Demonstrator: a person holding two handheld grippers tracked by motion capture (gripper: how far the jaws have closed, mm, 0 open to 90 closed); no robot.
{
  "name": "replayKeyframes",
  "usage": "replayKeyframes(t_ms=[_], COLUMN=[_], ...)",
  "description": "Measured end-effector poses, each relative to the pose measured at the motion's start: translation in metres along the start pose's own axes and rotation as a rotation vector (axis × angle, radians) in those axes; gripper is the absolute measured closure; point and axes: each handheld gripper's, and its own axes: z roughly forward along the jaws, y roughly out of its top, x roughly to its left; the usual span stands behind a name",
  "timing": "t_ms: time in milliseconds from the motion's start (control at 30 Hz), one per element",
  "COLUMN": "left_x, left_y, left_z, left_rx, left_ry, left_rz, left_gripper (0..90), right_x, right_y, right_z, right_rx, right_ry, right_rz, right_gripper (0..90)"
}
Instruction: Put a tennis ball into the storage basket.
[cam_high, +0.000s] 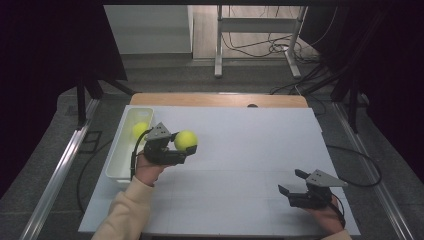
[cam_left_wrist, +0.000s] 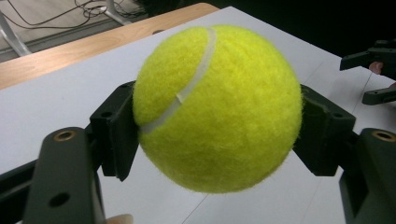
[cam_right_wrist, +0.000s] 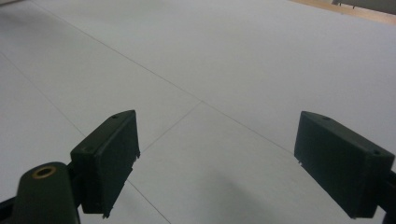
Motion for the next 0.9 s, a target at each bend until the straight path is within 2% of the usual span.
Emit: replayKeyframes(t_ms=[900], left_x=[0.019], left_y=[-0.003], left_z=[-0.026], left_rx=[-0.039], left_ry=[0.069], left_rz=[-0.039], left_gripper=[26.2], right_x=[0.000], right_y=[0.000], right_z=[0.000], right_rx=[0.002], right_ry=[-0.003], right_rz=[0.001], right_gripper=[14.6])
